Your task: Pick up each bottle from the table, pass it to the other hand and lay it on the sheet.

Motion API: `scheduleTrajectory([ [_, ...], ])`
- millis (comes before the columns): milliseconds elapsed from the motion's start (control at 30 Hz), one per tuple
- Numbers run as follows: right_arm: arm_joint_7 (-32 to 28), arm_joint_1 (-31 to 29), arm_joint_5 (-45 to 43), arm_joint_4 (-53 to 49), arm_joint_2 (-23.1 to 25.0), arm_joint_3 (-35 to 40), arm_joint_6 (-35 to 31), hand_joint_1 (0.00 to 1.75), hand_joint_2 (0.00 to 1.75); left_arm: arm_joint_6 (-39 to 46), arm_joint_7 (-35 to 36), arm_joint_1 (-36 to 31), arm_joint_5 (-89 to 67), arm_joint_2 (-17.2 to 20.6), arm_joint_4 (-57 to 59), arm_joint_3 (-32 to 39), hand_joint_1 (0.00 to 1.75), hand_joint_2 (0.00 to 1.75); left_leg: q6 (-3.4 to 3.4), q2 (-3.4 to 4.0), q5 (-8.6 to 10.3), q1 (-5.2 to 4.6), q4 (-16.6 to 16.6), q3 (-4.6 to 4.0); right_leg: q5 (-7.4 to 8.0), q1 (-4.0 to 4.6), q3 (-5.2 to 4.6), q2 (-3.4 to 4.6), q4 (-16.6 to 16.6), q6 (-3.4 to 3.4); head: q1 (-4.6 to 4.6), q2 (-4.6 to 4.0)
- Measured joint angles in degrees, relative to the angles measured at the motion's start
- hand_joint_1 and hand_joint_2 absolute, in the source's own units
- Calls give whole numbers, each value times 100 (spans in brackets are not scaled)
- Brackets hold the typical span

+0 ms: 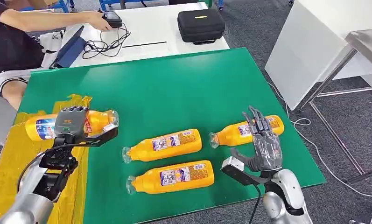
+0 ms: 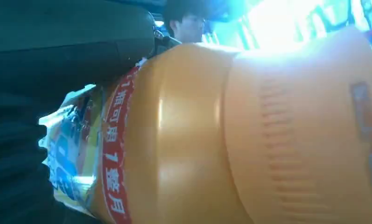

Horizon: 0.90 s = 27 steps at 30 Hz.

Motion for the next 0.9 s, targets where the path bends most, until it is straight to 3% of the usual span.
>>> scheduleTrajectory([
  [233, 107, -299, 146, 72, 37, 11, 46, 0, 175, -433, 170, -145, -2, -9, 705, -127, 0, 175, 0, -1, 1, 0, 0, 0, 0, -1, 1, 0, 0, 0, 0, 0],
  [667, 205, -446, 323, 227, 2, 13, 251, 0, 175, -348, 18, -334, -2, -13, 1294, -149, 0, 175, 0, -3, 0, 0, 0, -1, 0, -1, 1, -1, 0, 0, 0, 0],
  [900, 175, -461, 1170, 288, -360, 81, 566, 0, 175, 238, -1199, -219, 746, -144, 1017, 50, 0, 175, 1, -16, 1, -2, 1, -4, 1, -2, 3, -9, 0, 1, 2, 0],
])
